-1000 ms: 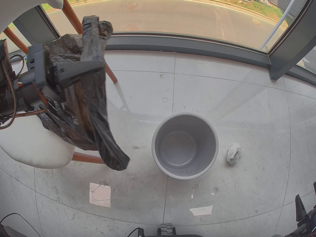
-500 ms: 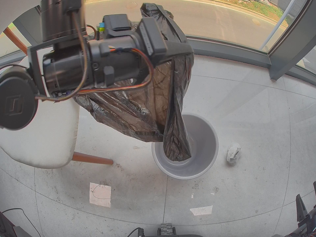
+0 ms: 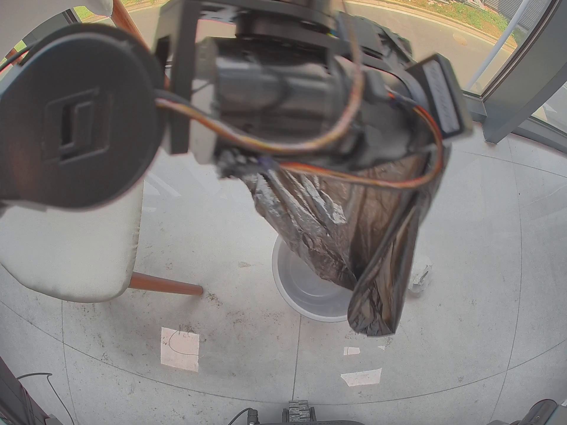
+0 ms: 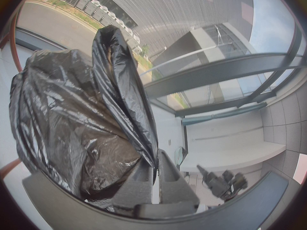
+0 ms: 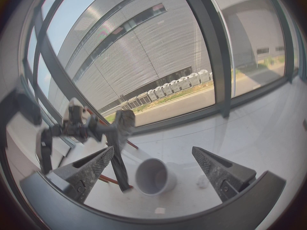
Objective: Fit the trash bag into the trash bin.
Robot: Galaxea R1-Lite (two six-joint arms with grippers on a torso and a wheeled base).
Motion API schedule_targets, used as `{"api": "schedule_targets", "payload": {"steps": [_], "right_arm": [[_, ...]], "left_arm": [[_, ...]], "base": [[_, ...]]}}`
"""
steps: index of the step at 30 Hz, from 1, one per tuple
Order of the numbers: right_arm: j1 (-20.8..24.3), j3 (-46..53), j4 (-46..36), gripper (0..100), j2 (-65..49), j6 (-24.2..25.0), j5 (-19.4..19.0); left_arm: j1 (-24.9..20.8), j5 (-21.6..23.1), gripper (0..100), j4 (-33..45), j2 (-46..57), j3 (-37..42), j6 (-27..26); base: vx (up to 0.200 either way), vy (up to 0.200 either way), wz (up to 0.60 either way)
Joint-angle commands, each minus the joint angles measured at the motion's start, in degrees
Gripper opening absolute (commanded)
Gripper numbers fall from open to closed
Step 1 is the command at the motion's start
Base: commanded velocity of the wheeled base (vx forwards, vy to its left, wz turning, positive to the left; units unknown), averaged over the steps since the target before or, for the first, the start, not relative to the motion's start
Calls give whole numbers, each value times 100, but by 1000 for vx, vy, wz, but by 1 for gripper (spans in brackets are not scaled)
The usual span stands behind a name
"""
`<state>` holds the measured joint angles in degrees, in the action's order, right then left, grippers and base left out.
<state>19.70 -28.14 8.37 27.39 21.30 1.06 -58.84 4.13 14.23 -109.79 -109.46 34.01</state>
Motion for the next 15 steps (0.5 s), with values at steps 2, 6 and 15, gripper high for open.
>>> {"api": "schedule_targets", "payload": {"steps": [2,6,15], "right_arm": [[394,-500,-55,100,1014,287,61],[394,-500,-266,100,987,279,79],[394,-517,-266,100,1005,252,79]], "left_arm": [[-532,-422,0,959,-623,-513,378],[-593,-440,0,1390,-623,-513,747],[-549,-774,0,1689,-675,-513,923]], "base": [[0,0,0],[0,0,0],[0,0,0]]}}
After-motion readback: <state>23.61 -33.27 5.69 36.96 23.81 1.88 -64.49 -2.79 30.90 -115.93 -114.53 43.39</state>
